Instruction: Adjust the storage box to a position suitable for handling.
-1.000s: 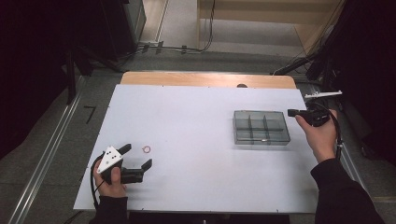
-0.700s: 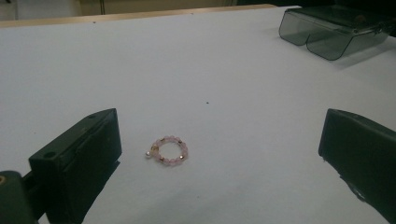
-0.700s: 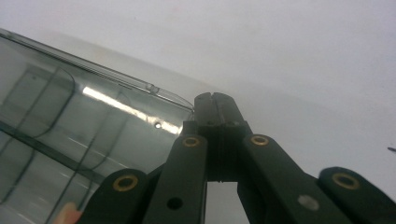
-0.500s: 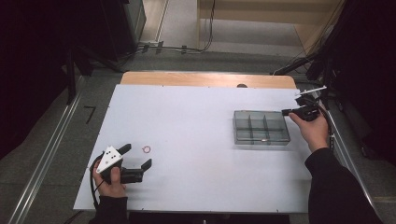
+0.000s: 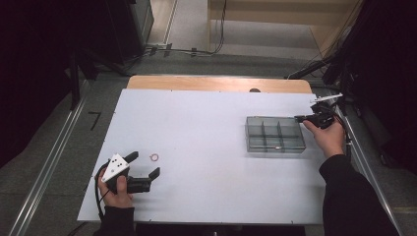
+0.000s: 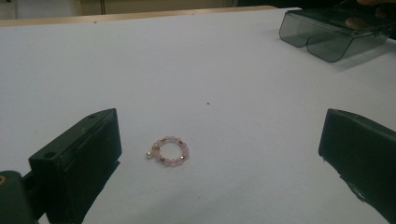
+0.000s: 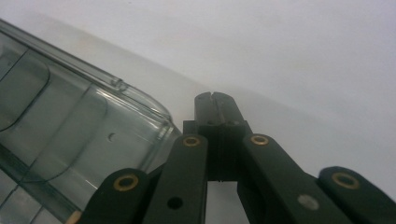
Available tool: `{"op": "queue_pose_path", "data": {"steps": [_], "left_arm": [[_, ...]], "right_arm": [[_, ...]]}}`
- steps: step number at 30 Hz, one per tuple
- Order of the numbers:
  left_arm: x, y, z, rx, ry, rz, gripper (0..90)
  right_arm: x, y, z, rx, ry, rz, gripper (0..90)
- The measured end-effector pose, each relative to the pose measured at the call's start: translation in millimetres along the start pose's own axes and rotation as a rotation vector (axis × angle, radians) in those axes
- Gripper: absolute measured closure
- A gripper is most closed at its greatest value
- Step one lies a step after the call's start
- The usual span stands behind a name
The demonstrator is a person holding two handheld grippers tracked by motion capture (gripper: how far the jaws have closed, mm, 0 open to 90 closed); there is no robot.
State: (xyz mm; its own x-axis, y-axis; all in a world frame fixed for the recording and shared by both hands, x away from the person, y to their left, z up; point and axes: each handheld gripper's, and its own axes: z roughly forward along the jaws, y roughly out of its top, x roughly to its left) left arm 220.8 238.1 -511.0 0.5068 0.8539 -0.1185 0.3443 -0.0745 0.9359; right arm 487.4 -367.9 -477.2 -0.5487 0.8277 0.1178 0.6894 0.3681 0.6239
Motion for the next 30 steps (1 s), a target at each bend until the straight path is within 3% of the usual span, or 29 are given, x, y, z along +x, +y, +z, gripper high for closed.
{"op": "queue_pose_path", "data": {"steps": [2,8,13,19,30], "left_arm": [[0.3,-0.2,-0.3,-0.003,0.001,-0.004,0.0],[0.1,0.1,0.1,0.002,0.001,0.001,0.0],[0.4,0.2,0.3,0.002,-0.002,0.002,0.0],[0.5,0.3,0.4,0.006,-0.003,0.002,0.0],[0.0,0.2,1.2,0.006,-0.007,0.003,0.0]], "right_arm": [[2.4,0.4,2.4,-0.001,-0.021,-0.04,88.3],[-1.1,-2.0,6.7,-0.028,0.011,-0.055,88.3],[0.6,-1.7,7.4,-0.037,0.005,-0.098,88.3],[7.4,0.6,10.6,-0.042,0.053,-0.117,88.4],[19.0,4.9,16.1,-0.041,0.078,-0.172,88.4]]}}
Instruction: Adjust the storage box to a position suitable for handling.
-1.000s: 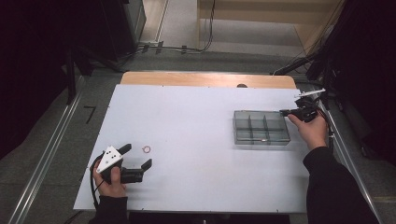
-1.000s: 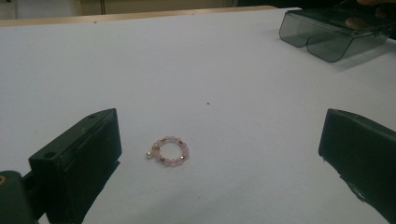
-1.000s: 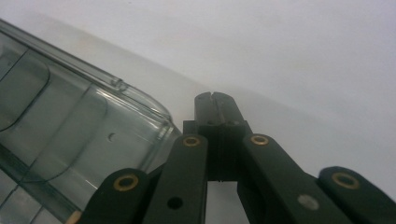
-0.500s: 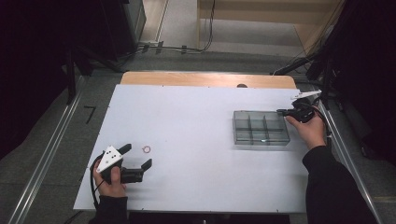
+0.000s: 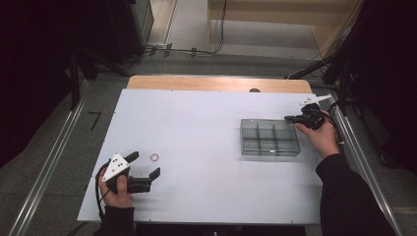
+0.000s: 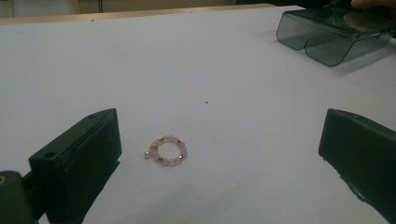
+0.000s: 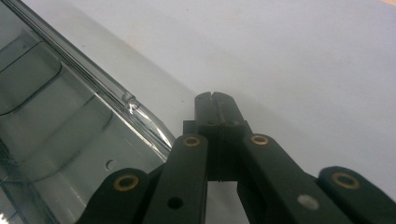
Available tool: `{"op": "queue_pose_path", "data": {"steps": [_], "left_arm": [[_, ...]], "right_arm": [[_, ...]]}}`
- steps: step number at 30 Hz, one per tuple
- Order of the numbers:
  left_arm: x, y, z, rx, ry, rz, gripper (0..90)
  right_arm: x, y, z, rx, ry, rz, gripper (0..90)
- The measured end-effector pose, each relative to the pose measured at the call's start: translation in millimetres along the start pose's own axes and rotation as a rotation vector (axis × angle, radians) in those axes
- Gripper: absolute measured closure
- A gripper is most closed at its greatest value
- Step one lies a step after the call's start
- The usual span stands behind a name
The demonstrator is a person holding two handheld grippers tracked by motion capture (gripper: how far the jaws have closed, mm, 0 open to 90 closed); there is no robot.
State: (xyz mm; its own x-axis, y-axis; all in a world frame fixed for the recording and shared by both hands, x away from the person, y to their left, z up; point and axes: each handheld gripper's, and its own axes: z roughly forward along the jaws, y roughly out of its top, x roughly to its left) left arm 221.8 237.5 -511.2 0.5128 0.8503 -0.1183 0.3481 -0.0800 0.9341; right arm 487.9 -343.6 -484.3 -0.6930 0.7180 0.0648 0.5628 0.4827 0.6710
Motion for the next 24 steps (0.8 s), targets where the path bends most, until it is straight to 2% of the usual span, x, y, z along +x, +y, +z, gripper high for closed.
{"op": "queue_pose_path", "data": {"steps": [12,24], "left_arm": [[-0.3,0.0,0.3,0.002,-0.002,0.001,0.0],[-0.3,0.1,0.4,0.005,-0.003,0.002,0.0]], "right_arm": [[22.1,9.1,11.7,0.013,0.062,-0.037,88.4],[47.0,16.6,20.1,0.035,0.099,-0.081,88.4]]}}
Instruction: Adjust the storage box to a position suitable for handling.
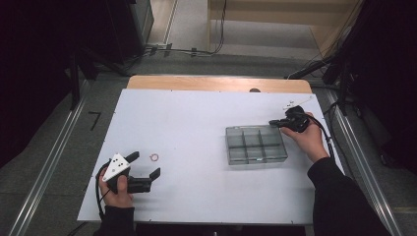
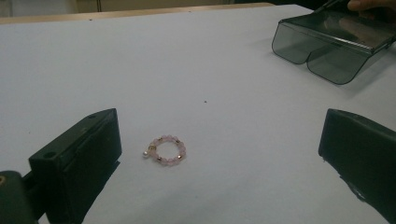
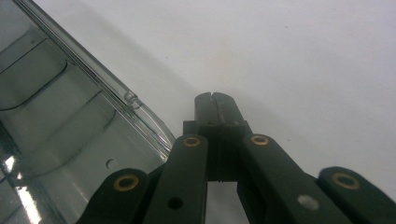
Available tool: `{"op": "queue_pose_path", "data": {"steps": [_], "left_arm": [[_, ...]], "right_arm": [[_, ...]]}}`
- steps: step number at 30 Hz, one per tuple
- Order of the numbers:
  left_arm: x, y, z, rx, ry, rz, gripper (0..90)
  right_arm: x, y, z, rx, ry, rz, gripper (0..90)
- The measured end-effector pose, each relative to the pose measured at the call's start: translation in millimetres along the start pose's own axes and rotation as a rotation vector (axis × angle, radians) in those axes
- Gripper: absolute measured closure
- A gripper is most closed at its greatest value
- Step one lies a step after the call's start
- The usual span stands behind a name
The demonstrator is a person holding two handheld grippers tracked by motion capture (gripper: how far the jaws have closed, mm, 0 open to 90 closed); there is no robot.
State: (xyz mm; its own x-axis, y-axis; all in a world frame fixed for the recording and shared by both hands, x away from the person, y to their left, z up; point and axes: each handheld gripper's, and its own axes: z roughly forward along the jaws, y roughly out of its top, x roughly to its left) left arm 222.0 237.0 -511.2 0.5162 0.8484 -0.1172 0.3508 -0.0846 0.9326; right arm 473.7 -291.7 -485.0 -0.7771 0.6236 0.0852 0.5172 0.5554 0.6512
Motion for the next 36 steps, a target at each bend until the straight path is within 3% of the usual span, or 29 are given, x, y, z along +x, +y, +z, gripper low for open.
{"op": "queue_pose_path", "data": {"steps": [13,18,26,36], "left_arm": [[0.0,0.0,0.1,0.0,-0.002,0.001,0.0],[0.0,0.0,0.2,0.0,-0.002,0.001,0.0],[-0.2,0.0,0.5,0.001,-0.003,0.001,0.0],[-0.1,-0.1,0.4,0.0,-0.002,0.0,0.0]], "right_arm": [[28.8,5.6,8.9,0.02,0.045,-0.045,88.4],[33.0,2.9,8.4,0.017,0.04,-0.003,88.4],[44.6,-0.2,7.1,0.022,0.032,0.02,88.3],[65.3,-3.1,7.8,0.025,0.033,0.012,88.3]]}}
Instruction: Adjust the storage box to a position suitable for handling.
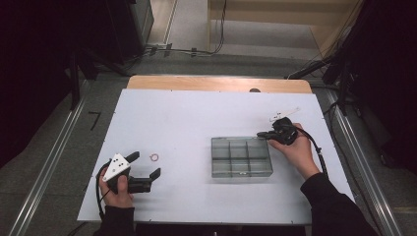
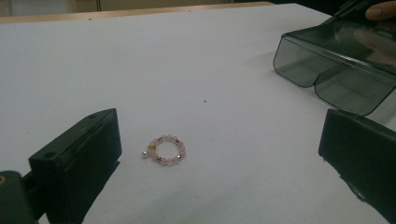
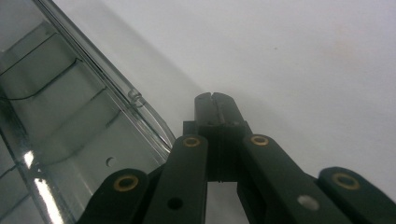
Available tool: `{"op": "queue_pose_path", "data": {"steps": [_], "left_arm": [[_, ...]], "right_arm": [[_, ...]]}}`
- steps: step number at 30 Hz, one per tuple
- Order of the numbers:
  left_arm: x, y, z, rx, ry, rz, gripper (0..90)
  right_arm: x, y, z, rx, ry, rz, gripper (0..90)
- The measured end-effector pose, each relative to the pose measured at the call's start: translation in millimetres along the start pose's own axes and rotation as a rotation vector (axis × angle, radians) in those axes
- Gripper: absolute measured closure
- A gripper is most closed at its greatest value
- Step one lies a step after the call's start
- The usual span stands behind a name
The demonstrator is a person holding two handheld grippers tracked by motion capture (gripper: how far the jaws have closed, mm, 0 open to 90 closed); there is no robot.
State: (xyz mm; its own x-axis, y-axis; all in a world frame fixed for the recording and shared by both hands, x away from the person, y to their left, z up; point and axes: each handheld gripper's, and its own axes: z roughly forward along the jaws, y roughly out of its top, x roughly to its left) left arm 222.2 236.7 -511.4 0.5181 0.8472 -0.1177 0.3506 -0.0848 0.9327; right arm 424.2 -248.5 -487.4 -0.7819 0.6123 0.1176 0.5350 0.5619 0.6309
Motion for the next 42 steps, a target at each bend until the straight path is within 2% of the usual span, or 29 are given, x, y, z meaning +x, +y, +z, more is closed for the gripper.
{"op": "queue_pose_path", "data": {"steps": [16,24,42], "left_arm": [[0.4,-0.1,-0.4,-0.001,-0.003,-0.004,0.0],[0.3,0.0,-0.6,0.002,-0.004,0.0,0.0],[0.3,0.0,-0.3,-0.001,-0.011,-0.002,0.0]], "right_arm": [[25.4,-4.4,2.5,-0.008,0.013,-0.019,88.4],[37.9,-7.7,5.2,-0.029,0.037,0.001,88.4],[60.1,-10.4,11.4,-0.059,0.058,0.0,88.3]]}}
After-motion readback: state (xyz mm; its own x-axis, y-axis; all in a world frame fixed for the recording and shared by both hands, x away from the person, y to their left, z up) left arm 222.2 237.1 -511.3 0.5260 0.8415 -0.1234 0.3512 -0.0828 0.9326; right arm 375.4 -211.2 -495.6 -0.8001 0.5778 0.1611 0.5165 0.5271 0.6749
